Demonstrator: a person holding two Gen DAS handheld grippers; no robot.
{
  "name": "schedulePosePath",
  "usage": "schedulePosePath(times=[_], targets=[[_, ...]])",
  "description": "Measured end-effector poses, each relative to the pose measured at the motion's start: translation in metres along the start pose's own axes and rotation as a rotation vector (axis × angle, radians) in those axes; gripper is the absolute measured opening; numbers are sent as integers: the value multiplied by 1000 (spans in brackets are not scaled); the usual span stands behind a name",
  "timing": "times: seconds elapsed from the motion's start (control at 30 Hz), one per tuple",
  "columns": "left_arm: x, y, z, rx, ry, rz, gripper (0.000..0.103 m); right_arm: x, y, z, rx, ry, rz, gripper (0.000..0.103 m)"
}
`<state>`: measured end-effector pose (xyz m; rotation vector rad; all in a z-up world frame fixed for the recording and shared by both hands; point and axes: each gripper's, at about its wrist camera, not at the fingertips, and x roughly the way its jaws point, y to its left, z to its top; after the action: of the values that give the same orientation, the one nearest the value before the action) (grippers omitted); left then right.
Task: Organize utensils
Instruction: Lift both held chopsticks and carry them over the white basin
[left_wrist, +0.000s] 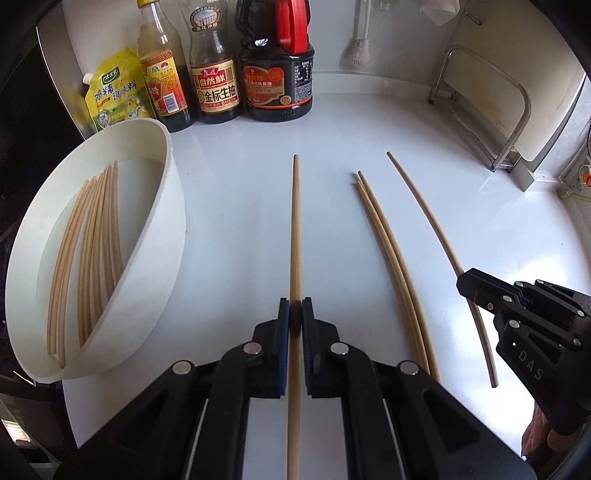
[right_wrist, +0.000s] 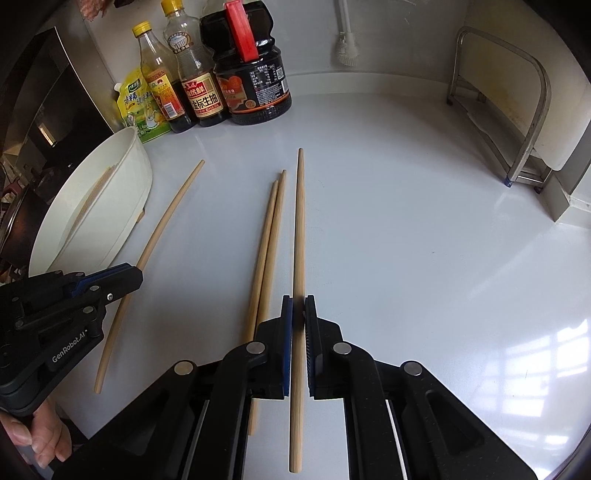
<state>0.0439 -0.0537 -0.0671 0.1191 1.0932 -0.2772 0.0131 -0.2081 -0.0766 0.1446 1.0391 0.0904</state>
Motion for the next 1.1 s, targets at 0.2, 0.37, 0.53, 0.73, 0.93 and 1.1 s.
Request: schedulePosePath(times=[0.2,0.37,0.53,0.73,0.93,1.1], targets=[[-22,8,6,-9,-46,4,7,-16,11,7,-4,-36,9,6],[-37,18,13,-13,-81,2,7,-29,19,16,-12,-72,12,6],[-56,28,20,-15,-122,-8,7,-41,29,25,-8,-105,21,6],[-75,45,30,-24,-157,-10,7,-53,52,37,-28,-134,33,6],[-93,71,38,-46,-208,-17,7,-60,82,54,-60,-166,44,6],[-105,101,42,-78,-248,-18,7,-58,111,71,-92,-182,62,6]])
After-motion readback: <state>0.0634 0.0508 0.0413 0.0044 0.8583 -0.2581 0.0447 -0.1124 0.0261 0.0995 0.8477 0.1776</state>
